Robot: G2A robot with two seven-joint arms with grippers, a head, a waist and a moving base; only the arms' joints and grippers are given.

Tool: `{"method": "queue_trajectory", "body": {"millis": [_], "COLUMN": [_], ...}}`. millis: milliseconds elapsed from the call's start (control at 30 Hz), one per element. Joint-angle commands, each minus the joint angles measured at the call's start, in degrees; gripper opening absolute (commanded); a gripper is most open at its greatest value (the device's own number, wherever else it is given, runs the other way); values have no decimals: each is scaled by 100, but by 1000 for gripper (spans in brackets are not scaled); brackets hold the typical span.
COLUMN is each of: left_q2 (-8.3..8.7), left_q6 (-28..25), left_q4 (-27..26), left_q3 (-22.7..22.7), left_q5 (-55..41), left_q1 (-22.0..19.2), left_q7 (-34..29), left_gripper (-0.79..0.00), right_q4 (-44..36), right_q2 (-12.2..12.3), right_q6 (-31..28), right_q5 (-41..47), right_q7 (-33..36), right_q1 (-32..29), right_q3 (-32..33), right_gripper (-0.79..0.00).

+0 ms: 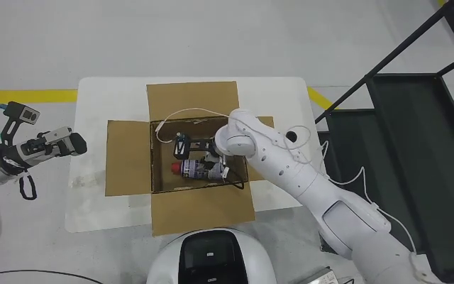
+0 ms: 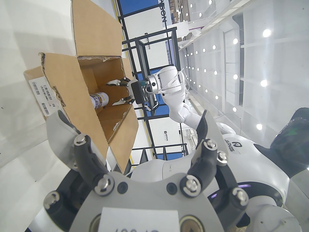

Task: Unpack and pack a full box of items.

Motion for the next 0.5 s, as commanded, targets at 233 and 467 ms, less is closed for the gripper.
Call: {"method": "queue_trajectory", "body": {"millis": [233, 467], "left_q2": [0, 0], "left_q6": [0, 0], "left_q4": [0, 0], "left_q3": [0, 0], "left_q5": [0, 0], "left_q1": [0, 0], "left_q7": [0, 0], "left_gripper": [0, 0], "right_q4": [665, 1358], "right_q2": [-138, -426], "right_q6": [12, -54], "right_q5": [550, 825], "right_q7": [12, -54], "right_q1": [529, 804], "right_q3": [-849, -1376], "right_gripper": [0, 0]}}
